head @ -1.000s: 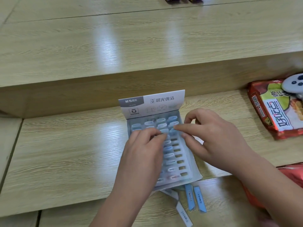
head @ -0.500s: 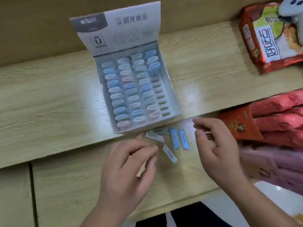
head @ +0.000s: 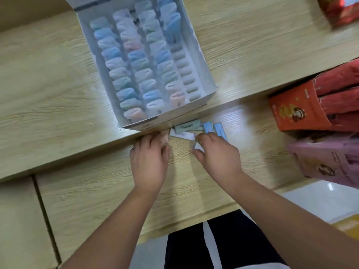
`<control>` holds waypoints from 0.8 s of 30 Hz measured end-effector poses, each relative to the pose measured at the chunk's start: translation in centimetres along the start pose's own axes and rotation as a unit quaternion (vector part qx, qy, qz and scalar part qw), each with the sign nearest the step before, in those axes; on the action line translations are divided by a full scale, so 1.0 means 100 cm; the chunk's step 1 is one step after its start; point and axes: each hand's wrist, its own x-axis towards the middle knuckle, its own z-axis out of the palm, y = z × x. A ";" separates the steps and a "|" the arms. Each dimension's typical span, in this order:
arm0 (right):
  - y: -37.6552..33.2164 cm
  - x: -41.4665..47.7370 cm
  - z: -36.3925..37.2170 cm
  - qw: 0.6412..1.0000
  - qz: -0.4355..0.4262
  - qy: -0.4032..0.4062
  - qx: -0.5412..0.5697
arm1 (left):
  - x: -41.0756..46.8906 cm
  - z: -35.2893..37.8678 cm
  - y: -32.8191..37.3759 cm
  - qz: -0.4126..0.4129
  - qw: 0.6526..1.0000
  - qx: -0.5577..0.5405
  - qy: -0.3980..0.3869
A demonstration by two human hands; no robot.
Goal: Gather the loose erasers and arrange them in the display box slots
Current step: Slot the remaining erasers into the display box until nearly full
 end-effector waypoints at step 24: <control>-0.030 0.037 -0.243 0.931 -0.123 0.185 0.288 | 0.015 -0.189 0.089 0.218 0.892 -0.353 0.180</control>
